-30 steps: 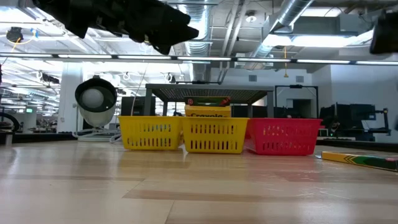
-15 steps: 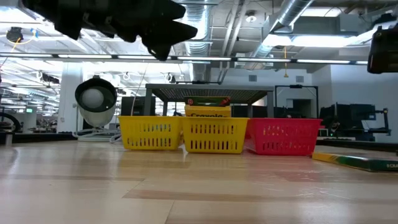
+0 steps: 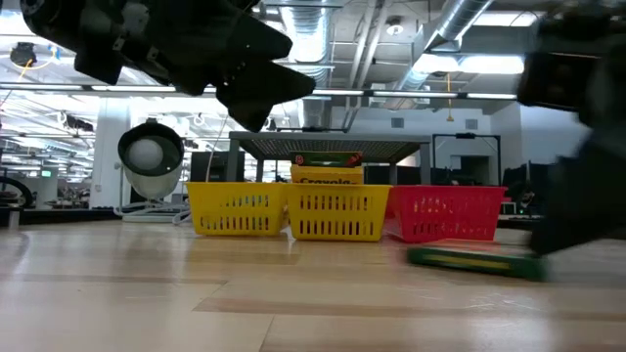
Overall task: Pick & Place Office Desk Supplies
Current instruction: Put the crayon box into the right yellow basket
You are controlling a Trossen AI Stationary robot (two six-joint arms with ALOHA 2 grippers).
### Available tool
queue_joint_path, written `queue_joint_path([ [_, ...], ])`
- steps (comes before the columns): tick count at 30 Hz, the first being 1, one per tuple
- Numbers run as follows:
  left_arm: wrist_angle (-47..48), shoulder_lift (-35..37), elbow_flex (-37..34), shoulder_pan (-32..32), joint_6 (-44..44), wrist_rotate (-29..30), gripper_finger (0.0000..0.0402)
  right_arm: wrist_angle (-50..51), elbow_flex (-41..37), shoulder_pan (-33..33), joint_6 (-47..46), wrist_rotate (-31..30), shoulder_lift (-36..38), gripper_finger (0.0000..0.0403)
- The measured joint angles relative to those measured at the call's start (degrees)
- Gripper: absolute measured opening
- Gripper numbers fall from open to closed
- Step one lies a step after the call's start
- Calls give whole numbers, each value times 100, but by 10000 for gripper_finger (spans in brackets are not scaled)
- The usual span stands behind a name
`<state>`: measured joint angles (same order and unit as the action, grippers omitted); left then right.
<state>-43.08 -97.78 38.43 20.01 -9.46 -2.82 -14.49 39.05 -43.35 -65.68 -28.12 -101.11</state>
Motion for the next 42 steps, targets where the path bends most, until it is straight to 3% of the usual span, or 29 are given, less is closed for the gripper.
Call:
queue_joint_path([
  [6,38,-86,57,196,-47,-1,186,-425,737,439,1238,103,-679,226],
  [11,199,-87,57,292,-303,5,186,-333,1277,473,2027,170,-676,226],
  [15,468,-87,59,378,-306,339,186,-140,1474,421,2392,85,-549,226],
  [23,519,-111,111,406,-122,625,184,605,1506,404,2231,-351,-532,226],
  [27,490,-176,304,404,85,709,161,708,1505,399,2217,-386,-532,226],
  [35,513,-1169,978,404,209,722,101,1997,1505,230,1538,-541,-168,226],
  [42,688,-1671,1463,389,156,707,93,2998,1506,-150,923,-1207,180,226],
])
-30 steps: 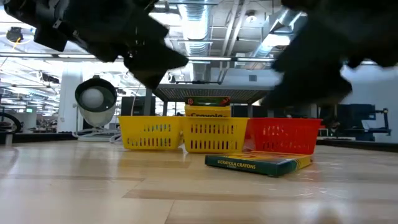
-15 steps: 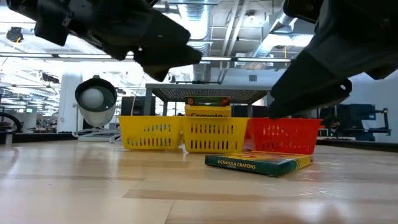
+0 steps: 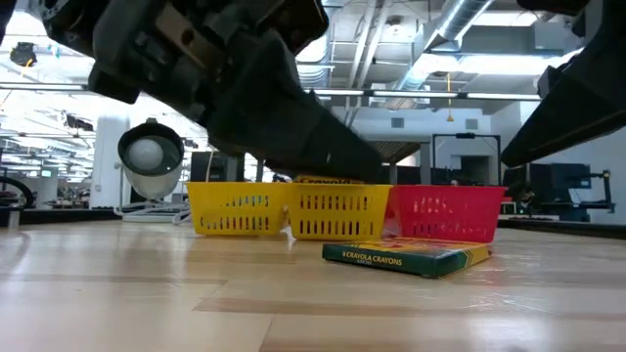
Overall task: Pick & Place Office Desk Supplies
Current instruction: Put the crayon box into the right yellow basket
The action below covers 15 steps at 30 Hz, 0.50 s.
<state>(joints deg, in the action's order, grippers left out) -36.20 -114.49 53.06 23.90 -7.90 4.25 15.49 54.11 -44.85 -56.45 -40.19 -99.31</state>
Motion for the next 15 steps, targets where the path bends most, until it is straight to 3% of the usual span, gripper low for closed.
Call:
queue_joint_path([
  [10,475,-106,225,-26,-9,0,85,96,0,-45,-93,-58,-30,226],
  [15,456,-106,225,-26,8,0,34,122,0,-45,-76,-58,-30,226],
])
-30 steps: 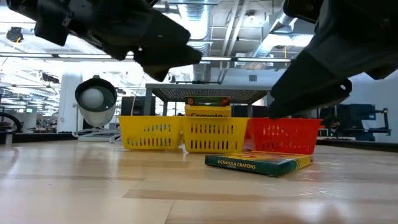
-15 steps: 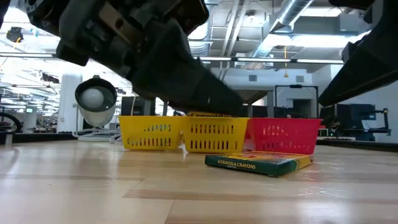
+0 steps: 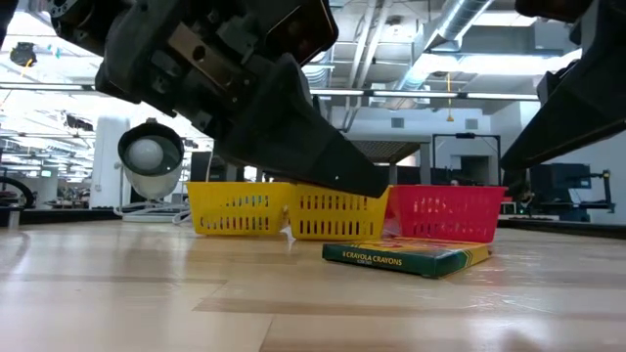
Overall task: Pick & Place Office Desk Supplies
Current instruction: Put the crayon box into the right yellow basket
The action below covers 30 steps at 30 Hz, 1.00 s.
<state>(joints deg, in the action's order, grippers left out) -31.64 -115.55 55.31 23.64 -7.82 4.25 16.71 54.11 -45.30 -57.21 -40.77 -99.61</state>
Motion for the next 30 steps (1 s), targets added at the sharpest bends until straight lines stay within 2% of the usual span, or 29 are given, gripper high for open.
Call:
queue_joint_path([
  [3,-16,0,0,1,1,0,6,15,0,2,15,0,0,226],
  [30,390,-27,-2,-112,-12,126,0,107,0,4,15,0,-2,226],
])
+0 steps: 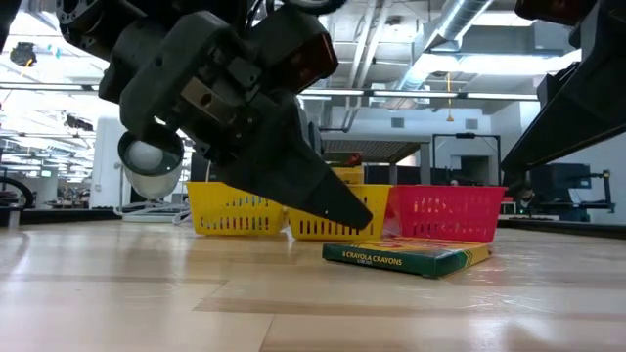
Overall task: Pick & Place Office Desk Supplies
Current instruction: Put the crayon box into the right yellow basket
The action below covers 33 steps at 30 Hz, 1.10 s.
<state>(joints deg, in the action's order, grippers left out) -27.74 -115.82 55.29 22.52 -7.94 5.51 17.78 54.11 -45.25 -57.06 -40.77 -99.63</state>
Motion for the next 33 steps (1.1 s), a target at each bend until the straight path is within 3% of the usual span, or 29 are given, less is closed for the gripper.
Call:
queue_joint_path([
  [10,206,-87,0,0,-2,66,0,0,0,0,1,-2,0,226],
  [24,-217,-537,113,134,-328,32,0,75,0,2,-24,2,0,226],
  [33,-115,-552,114,214,-332,55,0,956,0,48,-898,-25,-2,226],
])
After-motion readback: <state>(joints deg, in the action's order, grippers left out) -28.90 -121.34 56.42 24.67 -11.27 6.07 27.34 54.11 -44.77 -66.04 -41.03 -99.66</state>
